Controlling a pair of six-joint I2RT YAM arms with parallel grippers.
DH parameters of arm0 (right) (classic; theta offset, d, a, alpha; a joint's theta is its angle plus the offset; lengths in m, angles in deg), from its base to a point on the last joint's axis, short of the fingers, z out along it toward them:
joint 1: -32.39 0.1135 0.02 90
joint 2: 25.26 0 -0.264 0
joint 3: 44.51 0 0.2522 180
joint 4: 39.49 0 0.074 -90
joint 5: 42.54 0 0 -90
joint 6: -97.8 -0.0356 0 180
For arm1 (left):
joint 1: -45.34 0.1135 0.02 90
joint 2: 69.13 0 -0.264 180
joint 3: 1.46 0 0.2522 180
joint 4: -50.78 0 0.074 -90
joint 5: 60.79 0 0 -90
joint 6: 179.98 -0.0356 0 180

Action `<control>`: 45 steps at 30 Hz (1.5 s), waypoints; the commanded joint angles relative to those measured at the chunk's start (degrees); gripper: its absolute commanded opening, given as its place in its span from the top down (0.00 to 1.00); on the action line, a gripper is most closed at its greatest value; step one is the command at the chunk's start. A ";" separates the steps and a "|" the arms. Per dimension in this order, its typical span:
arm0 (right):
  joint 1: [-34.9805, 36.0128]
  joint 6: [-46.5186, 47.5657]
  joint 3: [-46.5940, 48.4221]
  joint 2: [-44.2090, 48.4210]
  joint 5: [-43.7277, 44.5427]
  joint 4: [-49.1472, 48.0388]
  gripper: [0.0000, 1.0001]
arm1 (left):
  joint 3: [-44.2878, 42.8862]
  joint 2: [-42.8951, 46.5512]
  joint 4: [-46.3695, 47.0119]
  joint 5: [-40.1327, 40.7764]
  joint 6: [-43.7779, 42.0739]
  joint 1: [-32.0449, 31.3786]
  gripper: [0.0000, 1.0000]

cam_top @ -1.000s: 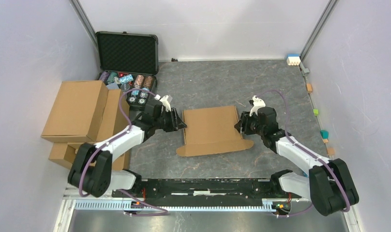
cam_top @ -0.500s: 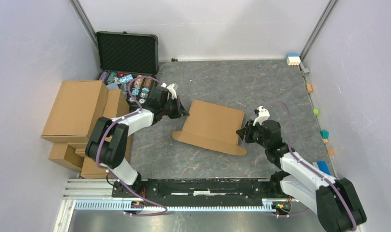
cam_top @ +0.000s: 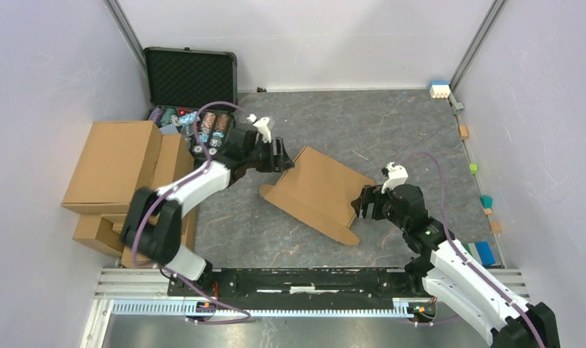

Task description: Fold the paper box

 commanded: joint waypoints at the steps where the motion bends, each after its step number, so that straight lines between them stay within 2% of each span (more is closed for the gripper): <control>1: 0.12 6.54 9.78 -0.63 8.70 5.07 0.11 | 9.23 15.29 2.36 7.13 -1.65 0.40 0.26; 7: 0.07 11.66 17.05 -12.78 0.34 0.98 0.11 | 18.91 23.91 0.53 7.92 -2.37 0.31 0.26; 10: 0.06 14.45 21.38 -20.47 -5.18 -2.25 0.11 | 23.41 24.08 6.23 5.85 -1.15 0.28 0.26; 14: 0.10 17.83 28.19 -31.11 -9.46 -1.57 0.03 | 25.66 22.26 9.30 4.43 -2.44 0.32 0.26; 18: 0.12 18.45 26.96 -31.15 -8.62 -2.32 0.02 | 26.60 22.32 10.74 1.96 -3.65 0.25 0.26; 22: -1.07 19.04 24.86 -28.92 -3.18 -4.09 0.02 | 26.88 21.05 12.44 0.80 -2.40 0.27 0.26; 23: -1.96 19.11 25.39 -29.25 -3.77 -4.45 0.06 | 26.92 21.21 12.39 1.26 -1.72 0.33 0.27; 25: -4.81 18.41 26.41 -31.24 -5.71 -5.95 0.20 | 27.67 22.70 11.88 3.09 -0.40 0.35 0.27; 27: -8.79 16.94 28.03 -34.27 -9.03 -6.72 0.36 | 28.53 26.72 8.80 6.60 1.06 0.29 0.28; 29: -11.41 15.61 29.36 -37.57 -13.75 -8.13 0.48 | 30.64 31.56 7.14 8.85 3.33 0.29 0.30; 31: -12.35 14.79 30.93 -41.03 -17.48 -10.64 0.51 | 32.65 36.64 5.29 10.30 5.56 0.32 0.32; 33: -12.46 14.26 32.22 -44.79 -21.87 -12.66 0.57 | 34.11 42.04 1.51 11.79 7.84 0.36 0.39; 37: -12.64 13.30 32.85 -50.46 -26.98 -16.99 0.58 | 36.23 52.09 -3.80 11.22 9.87 0.31 0.66; 41: -12.67 13.62 33.56 -54.00 -25.36 -17.33 0.58 | 36.47 57.56 -10.07 10.55 9.68 0.28 0.70; 45: -14.36 12.02 32.40 -56.16 -25.63 -20.00 0.63 | 39.11 57.16 -6.20 6.51 12.88 0.22 0.73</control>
